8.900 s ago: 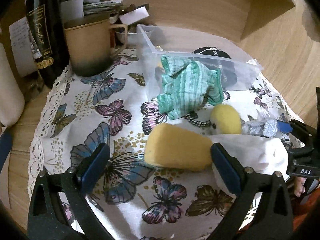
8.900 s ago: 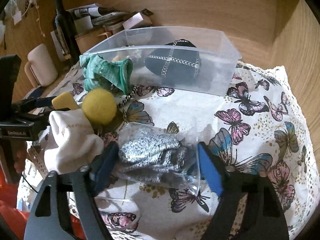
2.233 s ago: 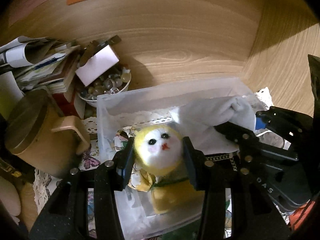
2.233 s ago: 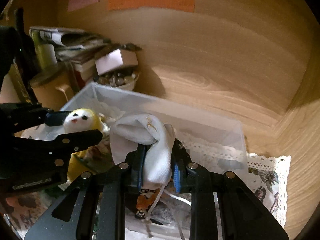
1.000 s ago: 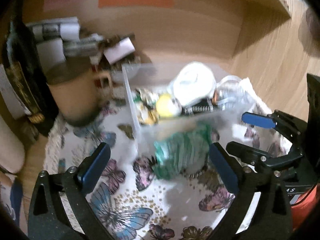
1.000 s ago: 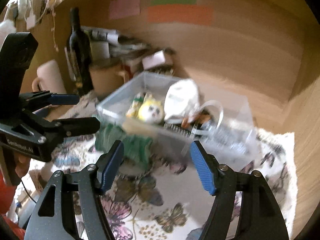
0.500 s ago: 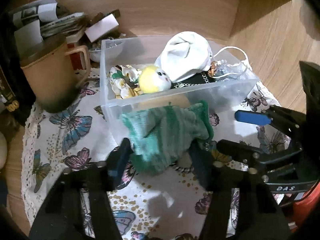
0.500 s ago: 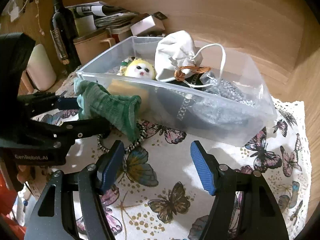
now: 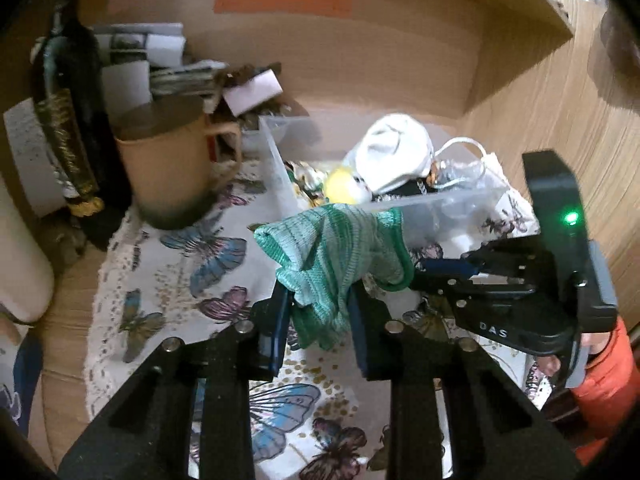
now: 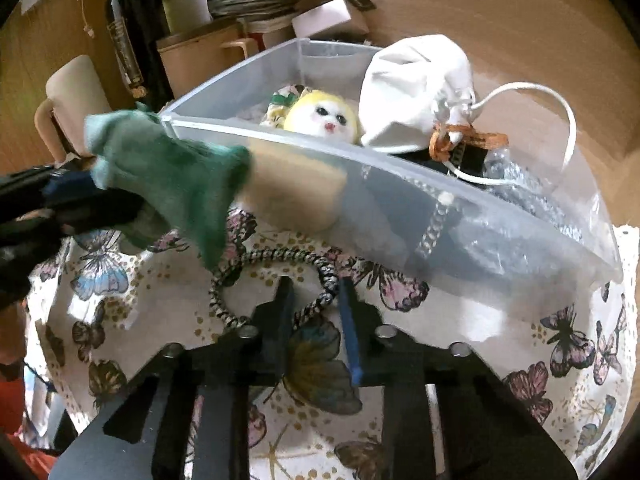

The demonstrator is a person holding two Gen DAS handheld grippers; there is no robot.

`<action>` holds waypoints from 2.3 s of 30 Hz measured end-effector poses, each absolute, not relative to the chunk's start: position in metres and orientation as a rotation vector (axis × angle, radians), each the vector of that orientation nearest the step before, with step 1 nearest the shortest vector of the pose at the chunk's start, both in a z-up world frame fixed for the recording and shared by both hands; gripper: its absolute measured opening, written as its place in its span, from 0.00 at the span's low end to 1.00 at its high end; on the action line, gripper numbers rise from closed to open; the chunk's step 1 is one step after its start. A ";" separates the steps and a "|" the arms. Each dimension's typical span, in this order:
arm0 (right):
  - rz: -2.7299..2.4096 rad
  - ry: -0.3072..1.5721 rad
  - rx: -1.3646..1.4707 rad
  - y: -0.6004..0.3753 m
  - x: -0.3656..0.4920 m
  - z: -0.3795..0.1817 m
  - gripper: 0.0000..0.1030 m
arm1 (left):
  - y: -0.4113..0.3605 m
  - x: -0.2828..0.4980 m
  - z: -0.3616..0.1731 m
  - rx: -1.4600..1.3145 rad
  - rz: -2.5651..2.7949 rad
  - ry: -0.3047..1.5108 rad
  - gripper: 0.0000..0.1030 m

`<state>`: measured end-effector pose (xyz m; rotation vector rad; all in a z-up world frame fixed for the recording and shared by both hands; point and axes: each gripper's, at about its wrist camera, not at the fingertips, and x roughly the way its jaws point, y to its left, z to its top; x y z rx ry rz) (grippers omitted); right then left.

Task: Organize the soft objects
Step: 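Grasp the green knit cloth with the left tool while the right tool grasps the beaded bracelet, then lower the green cloth and beaded bracelet into the clear box and release both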

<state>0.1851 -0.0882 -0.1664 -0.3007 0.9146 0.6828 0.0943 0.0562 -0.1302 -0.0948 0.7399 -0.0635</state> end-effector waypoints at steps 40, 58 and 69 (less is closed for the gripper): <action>0.436 0.537 -0.120 -0.178 0.219 -0.067 0.08 | 0.026 0.193 -0.109 -0.075 -0.125 0.721 0.27; 0.426 0.686 -0.187 -0.172 0.237 -0.102 0.39 | 0.019 0.184 -0.113 -0.032 -0.094 0.723 0.66; 0.444 0.525 -0.162 -0.182 0.187 -0.047 0.44 | 0.020 0.132 -0.049 -0.037 -0.070 0.528 0.71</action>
